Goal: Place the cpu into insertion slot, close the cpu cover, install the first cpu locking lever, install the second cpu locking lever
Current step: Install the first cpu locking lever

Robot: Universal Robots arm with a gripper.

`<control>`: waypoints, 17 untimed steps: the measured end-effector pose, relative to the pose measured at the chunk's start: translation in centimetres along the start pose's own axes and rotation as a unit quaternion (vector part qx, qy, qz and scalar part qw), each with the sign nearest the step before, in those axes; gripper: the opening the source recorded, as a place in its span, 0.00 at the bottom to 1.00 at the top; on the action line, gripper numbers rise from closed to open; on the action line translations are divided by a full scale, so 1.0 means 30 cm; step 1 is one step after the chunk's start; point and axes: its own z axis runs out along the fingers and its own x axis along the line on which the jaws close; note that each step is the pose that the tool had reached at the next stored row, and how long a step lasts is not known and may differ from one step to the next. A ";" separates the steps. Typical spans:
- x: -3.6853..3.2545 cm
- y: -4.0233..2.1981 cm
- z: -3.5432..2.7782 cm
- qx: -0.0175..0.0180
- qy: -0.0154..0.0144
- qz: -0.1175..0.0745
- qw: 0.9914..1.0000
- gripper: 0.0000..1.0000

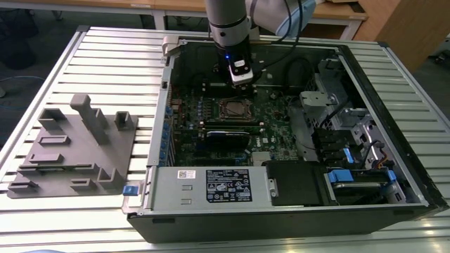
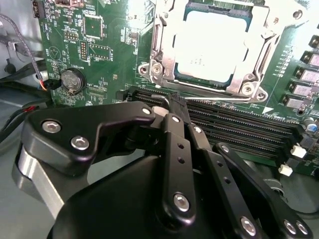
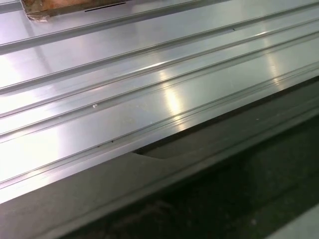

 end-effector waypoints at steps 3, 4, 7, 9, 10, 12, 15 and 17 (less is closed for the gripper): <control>0.000 0.000 0.000 0.000 0.000 0.000 1.000 0.11; 0.000 0.000 0.000 0.000 0.000 0.000 1.000 0.11; 0.007 -0.003 -0.002 0.000 0.000 0.000 1.000 0.11; 0.010 -0.004 -0.003 0.000 0.000 0.000 1.000 0.11; 0.012 -0.004 -0.003 0.000 0.000 0.000 1.000 0.11; 0.015 -0.006 -0.003 0.000 -0.001 0.000 1.000 0.11; 0.020 -0.008 -0.003 -0.002 -0.003 0.000 1.000 0.11; 0.020 -0.008 0.000 -0.003 -0.007 0.000 1.000 0.11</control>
